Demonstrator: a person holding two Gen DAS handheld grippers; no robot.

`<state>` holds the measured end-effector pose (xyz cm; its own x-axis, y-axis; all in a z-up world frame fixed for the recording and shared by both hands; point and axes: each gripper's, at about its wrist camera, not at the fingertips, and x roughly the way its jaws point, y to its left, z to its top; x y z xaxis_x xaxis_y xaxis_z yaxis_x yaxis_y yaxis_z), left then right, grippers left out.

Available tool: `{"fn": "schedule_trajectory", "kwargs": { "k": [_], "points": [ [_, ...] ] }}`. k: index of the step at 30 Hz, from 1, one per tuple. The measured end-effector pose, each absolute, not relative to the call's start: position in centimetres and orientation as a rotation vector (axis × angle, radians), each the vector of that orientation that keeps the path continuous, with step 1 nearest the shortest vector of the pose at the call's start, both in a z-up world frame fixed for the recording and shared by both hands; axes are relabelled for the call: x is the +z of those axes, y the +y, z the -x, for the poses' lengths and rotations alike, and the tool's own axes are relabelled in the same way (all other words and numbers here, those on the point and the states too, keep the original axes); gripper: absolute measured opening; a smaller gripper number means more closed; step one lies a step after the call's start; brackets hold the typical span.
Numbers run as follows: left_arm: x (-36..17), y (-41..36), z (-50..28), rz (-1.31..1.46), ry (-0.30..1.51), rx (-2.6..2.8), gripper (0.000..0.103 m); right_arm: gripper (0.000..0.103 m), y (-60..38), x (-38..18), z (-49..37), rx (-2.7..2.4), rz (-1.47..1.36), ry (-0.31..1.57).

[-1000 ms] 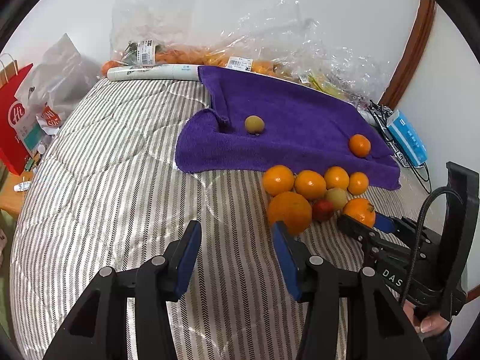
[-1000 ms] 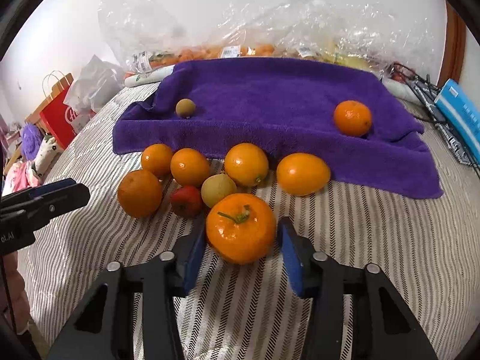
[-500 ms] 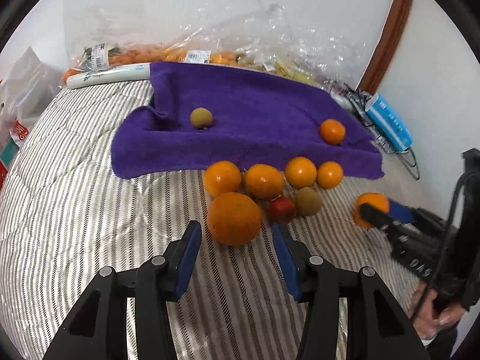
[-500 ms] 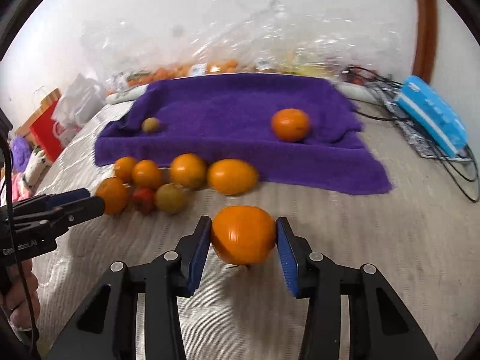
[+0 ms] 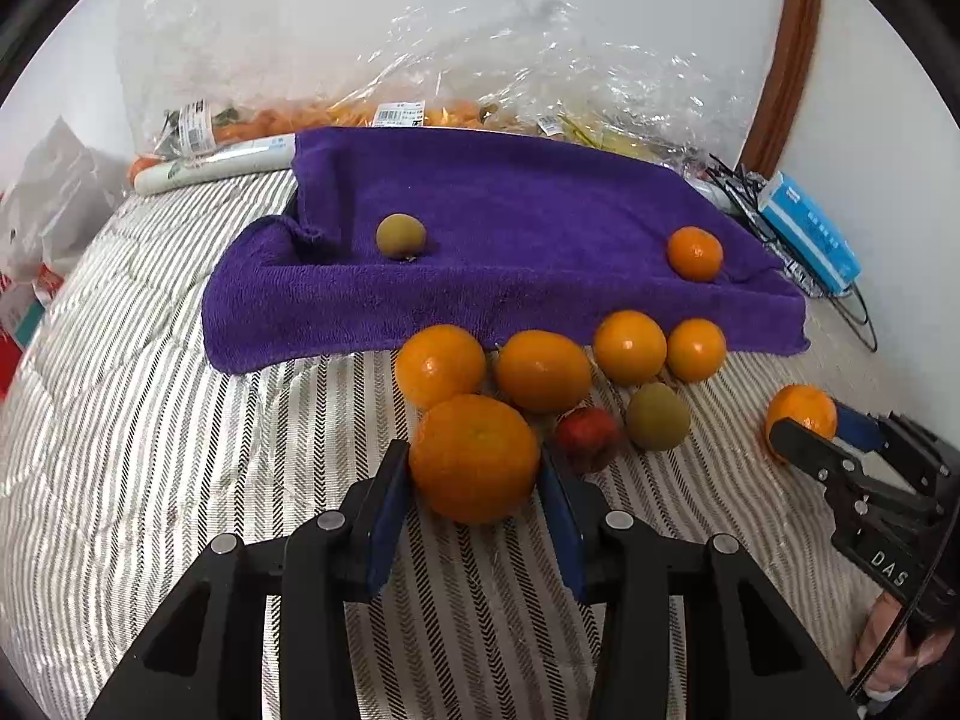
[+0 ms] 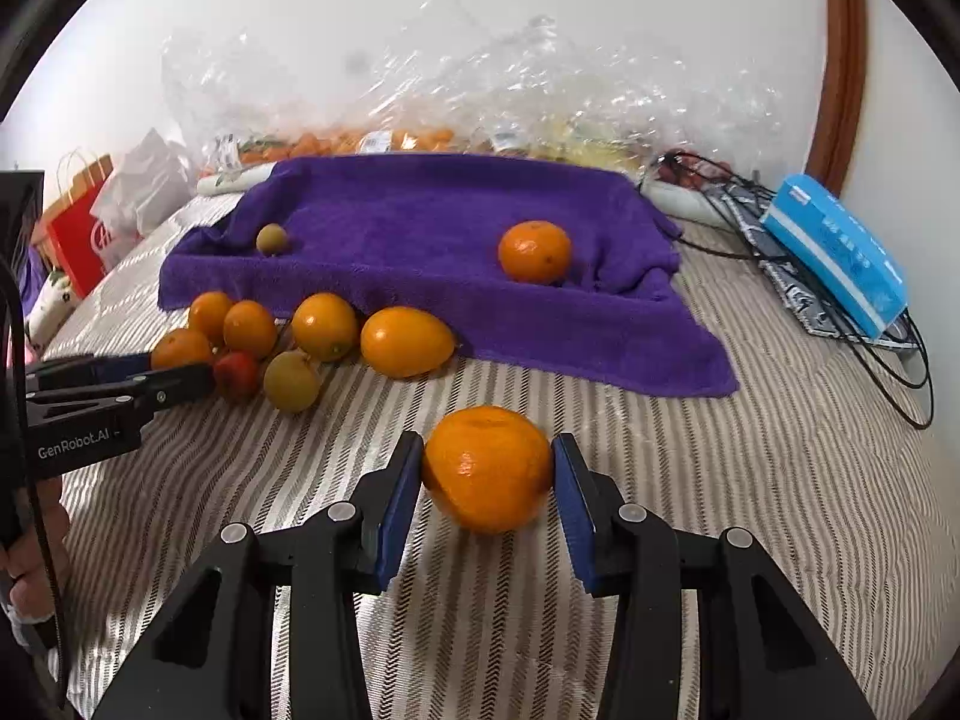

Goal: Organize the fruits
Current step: 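Grasp a stemmed orange with the right tool while the left tool grasps a large orange, then lift and carry both oranges onto the purple towel with both tools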

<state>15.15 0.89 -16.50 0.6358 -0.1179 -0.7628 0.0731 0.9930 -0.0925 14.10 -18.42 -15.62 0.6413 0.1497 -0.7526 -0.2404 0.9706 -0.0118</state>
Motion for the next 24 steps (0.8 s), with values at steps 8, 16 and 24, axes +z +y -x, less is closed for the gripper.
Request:
{"fn": "schedule_trajectory", "kwargs": {
  "k": [8,16,24],
  "points": [
    [-16.5,1.0,-15.2,0.057,0.876,-0.108,0.041,0.044,-19.5,-16.8,-15.1,0.249,0.034,0.926],
    [-16.7,0.4,-15.3,0.031,0.884,-0.126,0.052,0.044,-19.8,-16.7,-15.0,0.254,0.003,0.922],
    [-16.4,2.2,-15.1,0.154,0.862,-0.162,0.039,0.043,-19.4,-16.4,-14.6,0.326,0.024,0.902]
  ]
}}
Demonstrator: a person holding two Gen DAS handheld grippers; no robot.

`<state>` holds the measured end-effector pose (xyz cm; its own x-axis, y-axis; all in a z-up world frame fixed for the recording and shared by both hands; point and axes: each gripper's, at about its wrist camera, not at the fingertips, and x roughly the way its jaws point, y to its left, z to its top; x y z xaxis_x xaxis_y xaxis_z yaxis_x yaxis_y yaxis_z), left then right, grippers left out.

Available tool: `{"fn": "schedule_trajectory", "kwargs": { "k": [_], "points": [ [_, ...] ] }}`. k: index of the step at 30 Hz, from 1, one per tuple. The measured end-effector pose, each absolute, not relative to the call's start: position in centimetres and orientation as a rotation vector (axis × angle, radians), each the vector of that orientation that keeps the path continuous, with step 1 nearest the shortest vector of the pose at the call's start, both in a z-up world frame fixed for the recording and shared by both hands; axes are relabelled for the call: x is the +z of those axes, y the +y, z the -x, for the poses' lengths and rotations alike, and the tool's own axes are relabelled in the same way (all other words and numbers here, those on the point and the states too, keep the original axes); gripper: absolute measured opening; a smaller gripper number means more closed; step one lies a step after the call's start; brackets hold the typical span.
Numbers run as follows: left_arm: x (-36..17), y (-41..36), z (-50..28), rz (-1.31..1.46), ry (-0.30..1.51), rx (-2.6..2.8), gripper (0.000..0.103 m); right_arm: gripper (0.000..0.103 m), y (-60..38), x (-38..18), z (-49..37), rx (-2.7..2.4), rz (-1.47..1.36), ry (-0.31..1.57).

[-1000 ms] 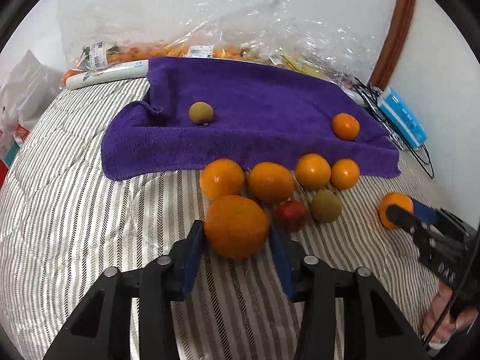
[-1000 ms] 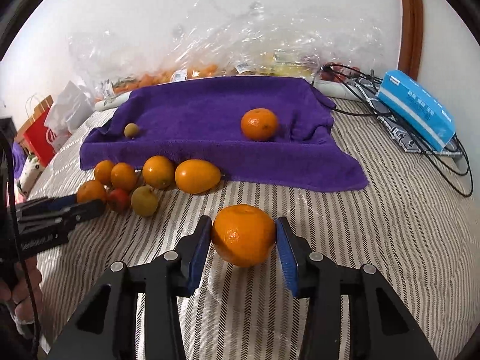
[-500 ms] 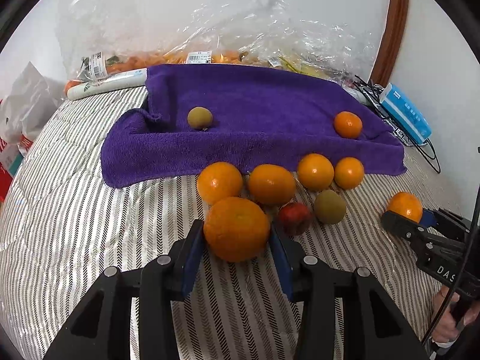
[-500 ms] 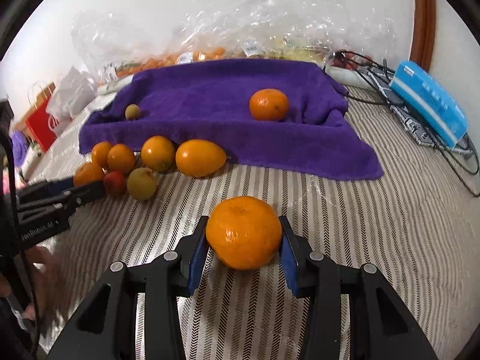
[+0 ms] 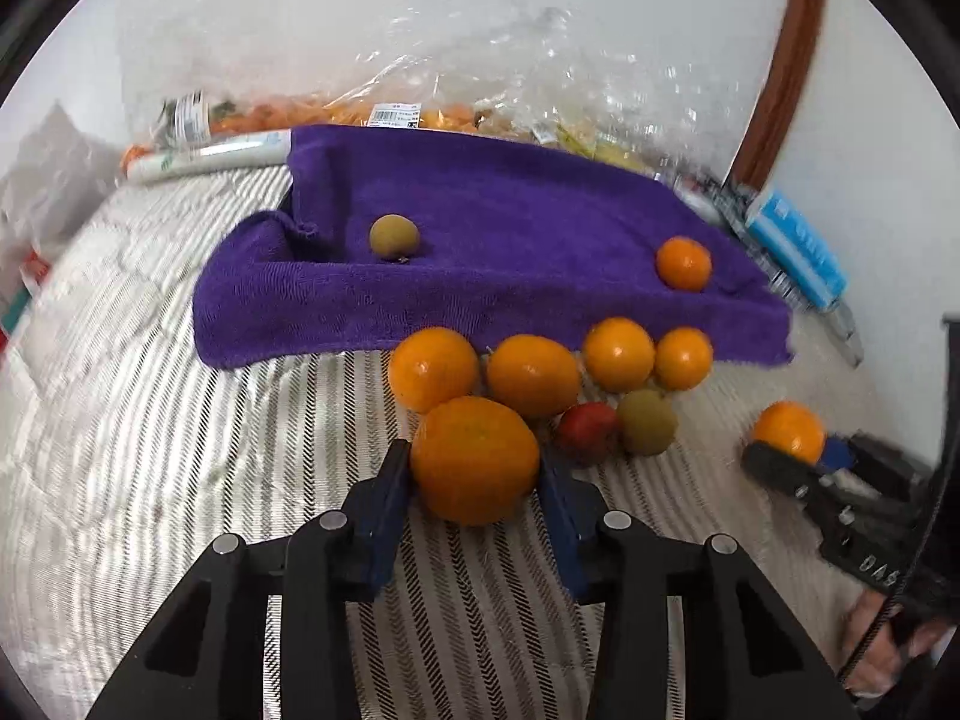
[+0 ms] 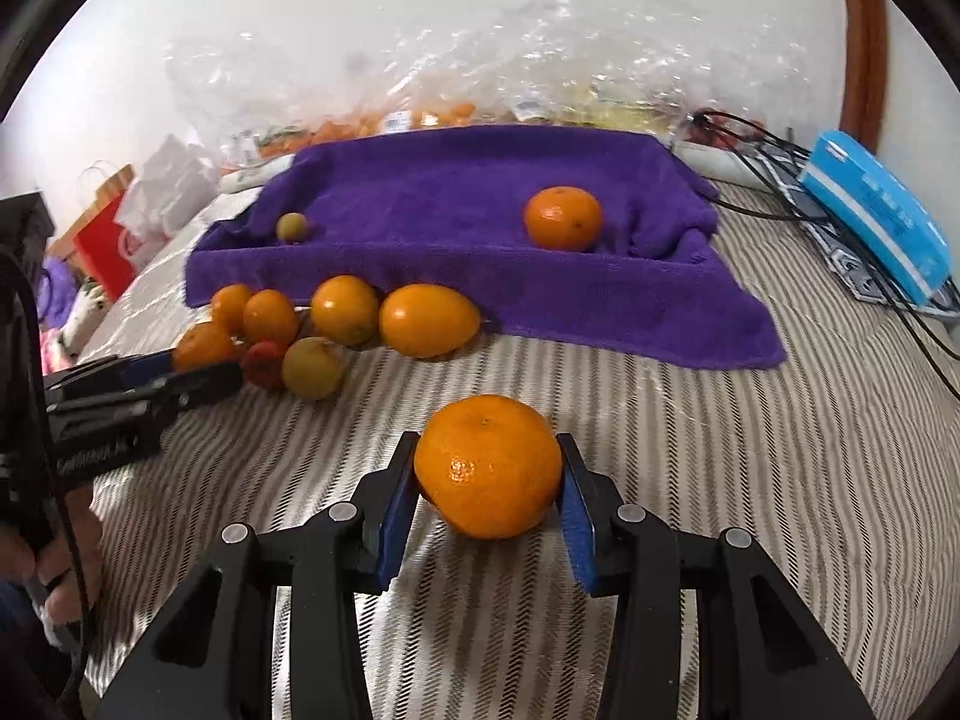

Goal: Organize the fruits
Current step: 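Lift and carry both oranges onto the purple towel with both tools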

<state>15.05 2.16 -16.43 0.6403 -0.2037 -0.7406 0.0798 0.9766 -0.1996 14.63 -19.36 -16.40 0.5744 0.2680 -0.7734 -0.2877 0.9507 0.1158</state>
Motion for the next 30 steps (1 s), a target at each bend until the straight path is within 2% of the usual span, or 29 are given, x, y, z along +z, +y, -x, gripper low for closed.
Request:
{"fn": "schedule_trajectory", "kwargs": {
  "k": [11,16,30],
  "points": [
    [-15.7,2.1,-13.6,0.166,0.839,-0.178,0.039,0.043,-20.3,-15.8,-14.3,0.319,-0.037,0.86],
    [-13.5,3.1,-13.6,0.207,0.816,-0.167,0.039,0.043,-20.1,-15.1,-14.1,0.297,-0.021,0.842],
    [-7.7,4.8,-19.0,0.209,0.702,-0.1,0.039,0.043,-19.3,-6.8,-18.3,0.295,-0.012,0.689]
  ]
}}
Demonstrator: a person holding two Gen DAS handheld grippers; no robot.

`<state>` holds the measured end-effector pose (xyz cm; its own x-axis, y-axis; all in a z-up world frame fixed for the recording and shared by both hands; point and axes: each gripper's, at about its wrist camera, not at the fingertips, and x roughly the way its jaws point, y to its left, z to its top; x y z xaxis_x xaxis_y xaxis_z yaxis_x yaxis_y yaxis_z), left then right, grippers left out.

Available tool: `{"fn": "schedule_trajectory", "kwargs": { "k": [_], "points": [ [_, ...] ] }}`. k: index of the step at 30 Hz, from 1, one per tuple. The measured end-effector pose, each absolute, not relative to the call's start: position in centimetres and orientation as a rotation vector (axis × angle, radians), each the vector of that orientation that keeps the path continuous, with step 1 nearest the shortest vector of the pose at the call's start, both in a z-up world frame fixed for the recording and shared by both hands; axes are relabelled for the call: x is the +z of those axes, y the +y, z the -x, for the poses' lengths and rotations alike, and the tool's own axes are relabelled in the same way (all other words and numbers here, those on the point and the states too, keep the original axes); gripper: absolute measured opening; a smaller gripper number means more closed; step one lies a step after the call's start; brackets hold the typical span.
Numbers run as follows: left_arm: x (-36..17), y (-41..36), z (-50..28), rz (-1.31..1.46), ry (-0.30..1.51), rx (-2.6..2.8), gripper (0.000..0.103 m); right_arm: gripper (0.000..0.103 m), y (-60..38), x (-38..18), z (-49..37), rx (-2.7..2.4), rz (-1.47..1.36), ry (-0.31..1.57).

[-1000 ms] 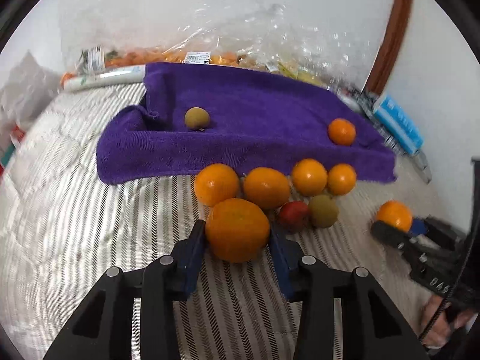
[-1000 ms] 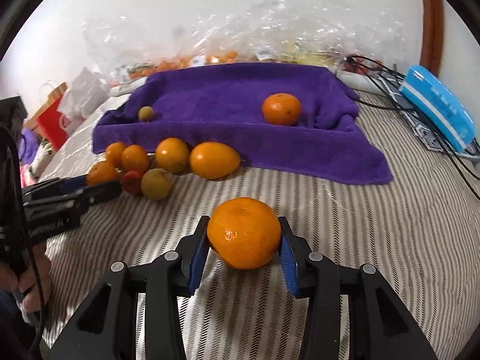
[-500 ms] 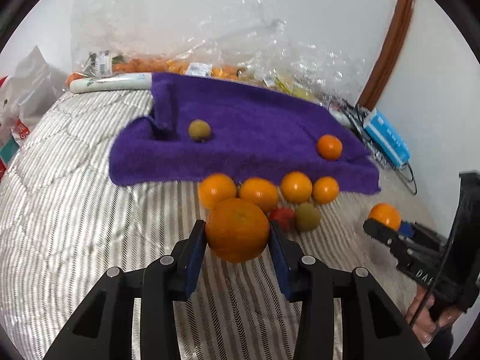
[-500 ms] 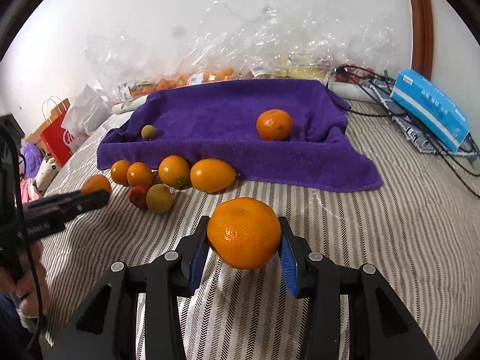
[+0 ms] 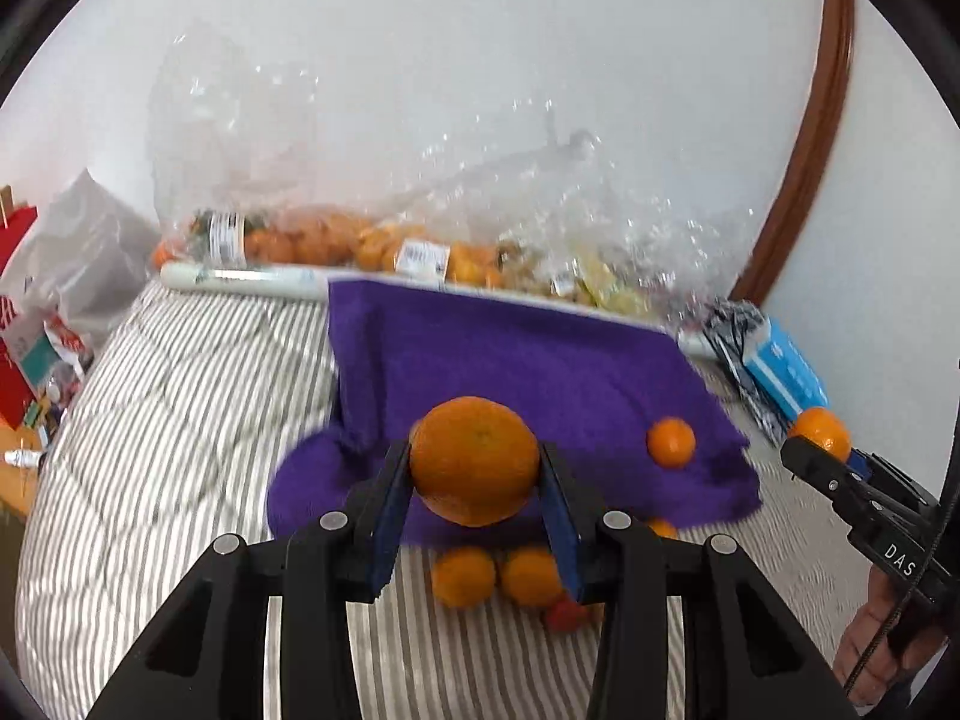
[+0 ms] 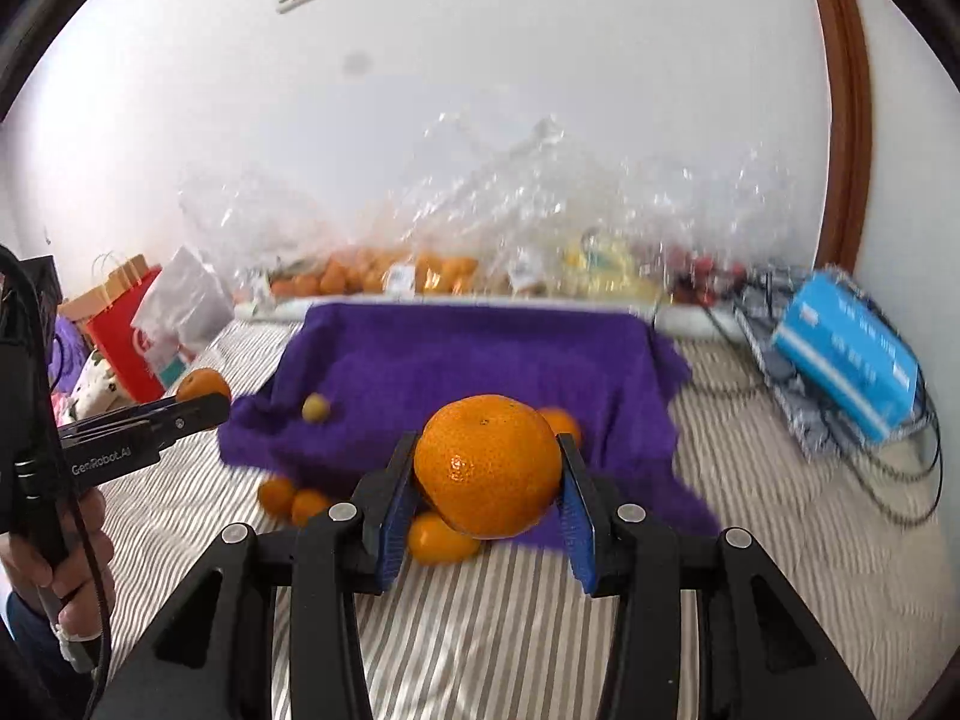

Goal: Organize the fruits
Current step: 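Lift and carry both oranges onto the purple towel with both tools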

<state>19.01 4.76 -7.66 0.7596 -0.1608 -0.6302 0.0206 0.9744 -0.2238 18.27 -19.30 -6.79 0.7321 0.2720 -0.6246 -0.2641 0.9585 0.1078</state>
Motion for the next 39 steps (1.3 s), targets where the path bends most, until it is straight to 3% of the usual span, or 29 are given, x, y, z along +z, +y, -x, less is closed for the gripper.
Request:
{"fn": "schedule_trajectory", "kwargs": {
  "k": [9,21,24,39],
  "points": [
    [-7.5,3.6,-23.8,0.197,0.666,-0.104,0.039,0.043,-18.9,-6.0,-22.9,0.301,-0.036,0.672],
    [-11.4,2.6,-25.4,0.123,0.732,-0.07,0.039,0.043,-21.7,-11.5,-26.2,0.244,-0.133,0.793],
    [-11.8,3.0,-25.6,0.145,0.749,-0.075,0.039,0.036,-22.0,-11.3,-25.9,0.233,-0.129,0.757],
    [-13.0,2.7,-26.2,0.174,0.811,-0.108,0.039,0.034,-20.8,-13.1,-26.8,0.239,-0.074,0.808]
  ]
}}
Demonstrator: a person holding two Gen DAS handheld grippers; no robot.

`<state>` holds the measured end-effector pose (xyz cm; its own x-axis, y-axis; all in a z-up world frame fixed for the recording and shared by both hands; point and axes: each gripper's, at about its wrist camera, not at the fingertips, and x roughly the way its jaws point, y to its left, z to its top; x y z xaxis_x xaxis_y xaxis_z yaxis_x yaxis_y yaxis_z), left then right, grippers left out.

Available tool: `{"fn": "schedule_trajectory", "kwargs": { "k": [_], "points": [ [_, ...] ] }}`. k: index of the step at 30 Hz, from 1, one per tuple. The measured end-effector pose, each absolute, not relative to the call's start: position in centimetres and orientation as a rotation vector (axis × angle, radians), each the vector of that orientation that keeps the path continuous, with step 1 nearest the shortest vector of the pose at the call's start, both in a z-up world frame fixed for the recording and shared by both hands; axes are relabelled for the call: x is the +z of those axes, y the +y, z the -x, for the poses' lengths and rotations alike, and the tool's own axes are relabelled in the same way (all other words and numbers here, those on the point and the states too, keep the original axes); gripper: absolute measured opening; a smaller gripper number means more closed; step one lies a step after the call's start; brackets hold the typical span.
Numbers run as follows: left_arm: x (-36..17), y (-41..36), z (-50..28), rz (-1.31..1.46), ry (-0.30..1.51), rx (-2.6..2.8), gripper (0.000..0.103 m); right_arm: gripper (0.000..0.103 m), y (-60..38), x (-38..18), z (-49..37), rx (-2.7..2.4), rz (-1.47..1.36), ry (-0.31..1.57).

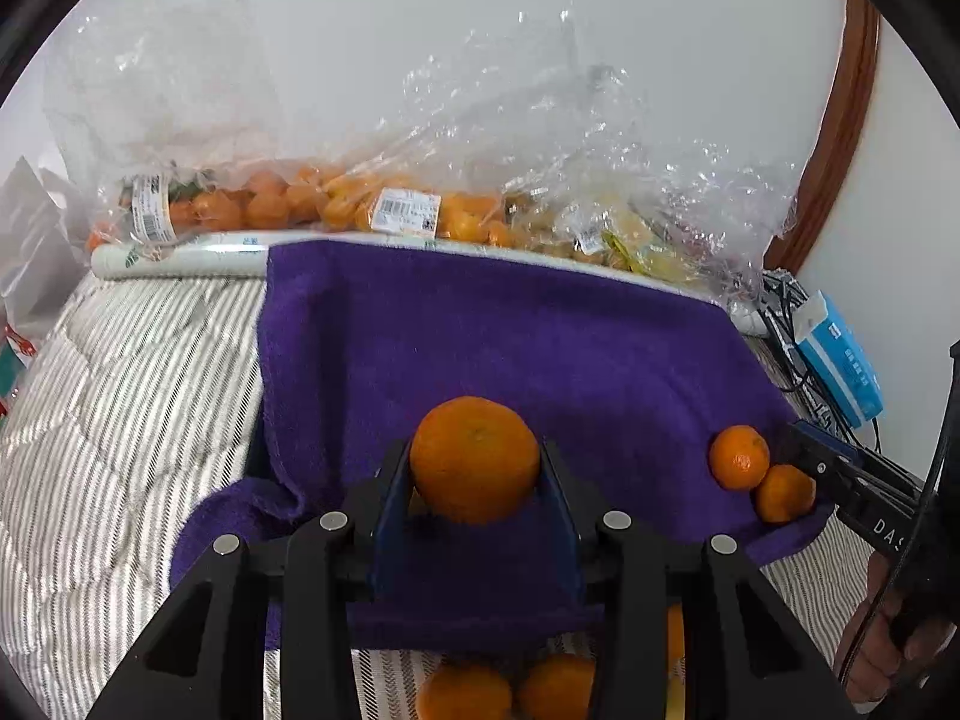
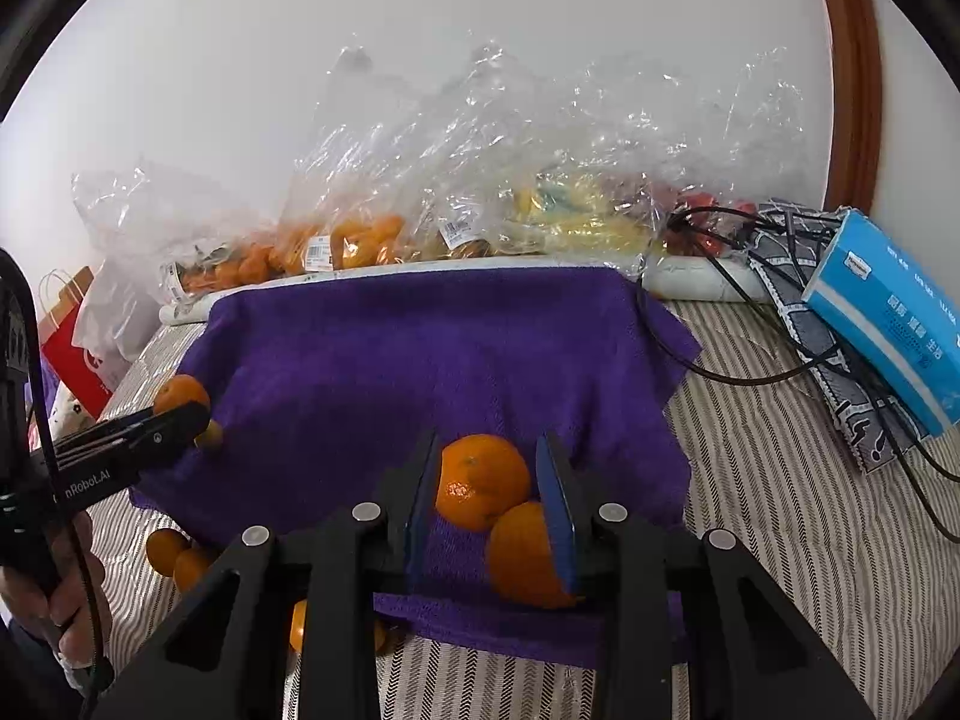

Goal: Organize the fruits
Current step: 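Lift and carry both oranges onto the purple towel with both tools, then open the left tool on the towel while the right tool releases its orange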

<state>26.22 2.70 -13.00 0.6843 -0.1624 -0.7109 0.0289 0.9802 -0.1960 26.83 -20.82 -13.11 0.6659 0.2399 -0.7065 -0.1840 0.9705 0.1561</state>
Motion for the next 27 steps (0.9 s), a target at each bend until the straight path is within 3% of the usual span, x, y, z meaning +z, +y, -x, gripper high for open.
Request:
{"fn": "schedule_trajectory", "kwargs": {
  "k": [15,27],
  "points": [
    [-14.7,1.3,-27.0,0.146,0.907,-0.147,0.04,0.034,-21.1,-13.7,-27.2,0.212,-0.082,0.827],
    [-14.0,1.6,-26.6,0.155,0.869,-0.164,0.041,0.038,-20.7,-13.6,-26.8,0.221,-0.066,0.809]
  ]
}}
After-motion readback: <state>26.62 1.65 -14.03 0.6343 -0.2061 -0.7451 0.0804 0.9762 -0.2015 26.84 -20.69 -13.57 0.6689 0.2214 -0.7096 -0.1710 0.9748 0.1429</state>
